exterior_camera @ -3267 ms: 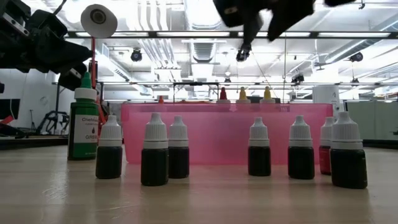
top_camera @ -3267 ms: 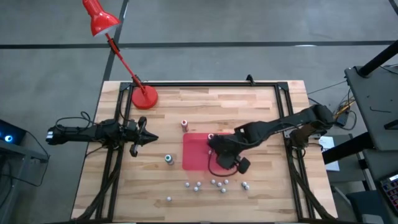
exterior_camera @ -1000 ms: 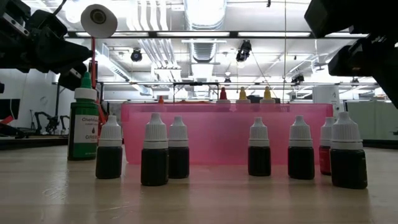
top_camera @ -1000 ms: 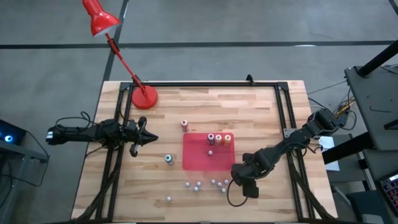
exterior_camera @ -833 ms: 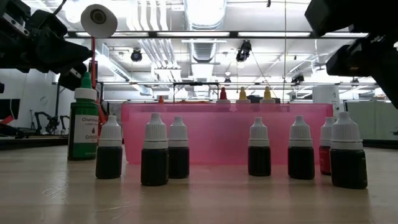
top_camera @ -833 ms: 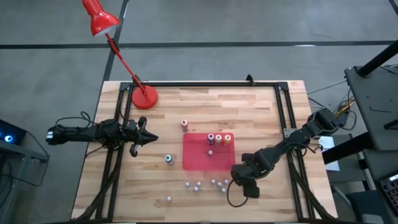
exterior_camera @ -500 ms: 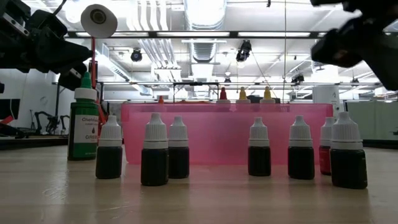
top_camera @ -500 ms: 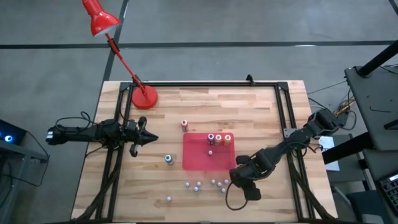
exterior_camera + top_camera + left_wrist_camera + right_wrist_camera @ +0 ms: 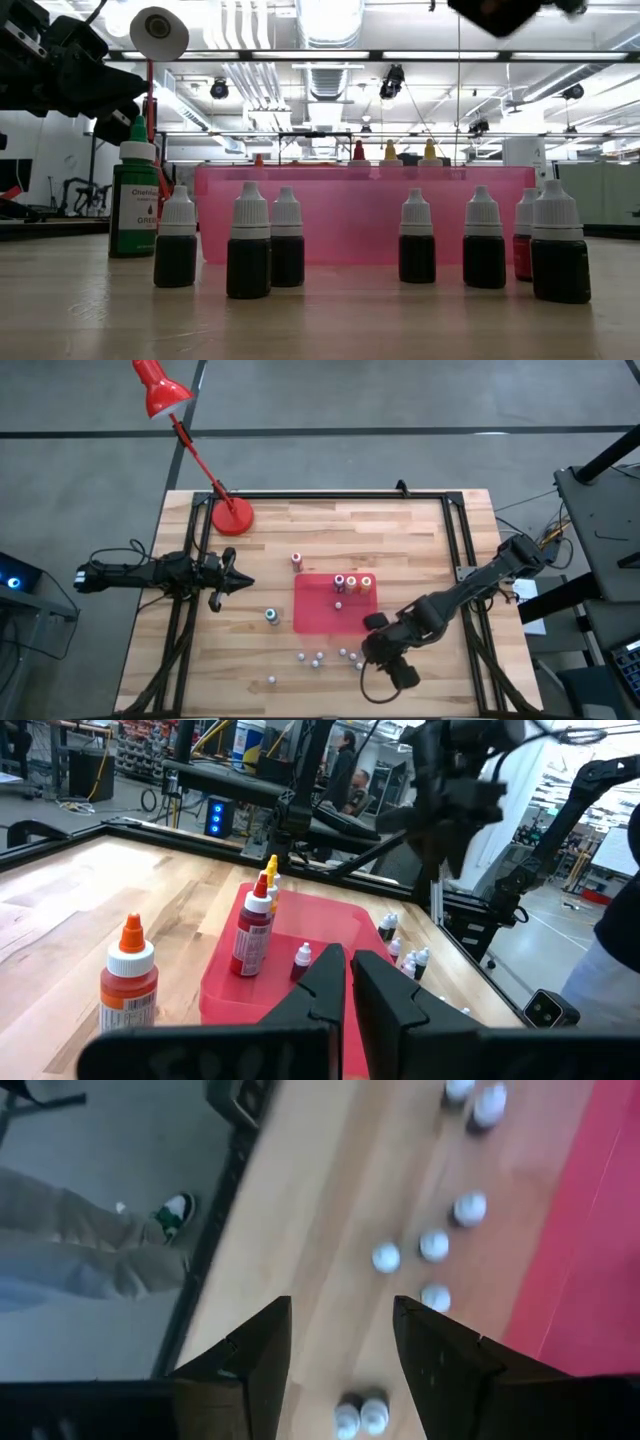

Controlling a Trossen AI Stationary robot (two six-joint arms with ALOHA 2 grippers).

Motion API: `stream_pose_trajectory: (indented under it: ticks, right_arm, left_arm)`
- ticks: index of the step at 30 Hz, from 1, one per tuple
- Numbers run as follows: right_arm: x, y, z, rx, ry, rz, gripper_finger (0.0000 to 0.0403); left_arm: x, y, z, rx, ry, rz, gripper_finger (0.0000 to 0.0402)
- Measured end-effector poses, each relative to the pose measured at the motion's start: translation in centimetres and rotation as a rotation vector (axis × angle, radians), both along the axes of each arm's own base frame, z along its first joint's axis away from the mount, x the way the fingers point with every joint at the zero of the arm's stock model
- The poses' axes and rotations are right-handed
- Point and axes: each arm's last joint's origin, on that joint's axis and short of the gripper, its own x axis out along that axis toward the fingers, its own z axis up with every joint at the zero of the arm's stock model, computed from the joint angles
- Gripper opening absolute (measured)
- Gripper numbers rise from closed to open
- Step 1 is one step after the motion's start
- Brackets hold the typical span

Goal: Pick & Place food coloring
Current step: Put the small green food coloring bottle into the container

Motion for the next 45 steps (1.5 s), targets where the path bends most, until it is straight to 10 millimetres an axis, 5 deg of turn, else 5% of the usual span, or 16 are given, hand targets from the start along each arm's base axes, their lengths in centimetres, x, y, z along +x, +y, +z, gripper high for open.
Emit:
stream_pose_trajectory:
  ticks: [12, 45]
  right_arm:
    - [0.7, 0.4, 3.2, 0.043, -0.100, 0.021, 0.0169]
    - [0.7, 0.4, 3.2, 0.027, -0.108, 0.049, 0.0169]
  left_arm:
    - [0.0, 0.0, 0.0, 0.000, 0.000, 0.000, 0.0000]
    - [0.0, 0.0, 0.0, 0.000, 0.000, 0.000, 0.0000]
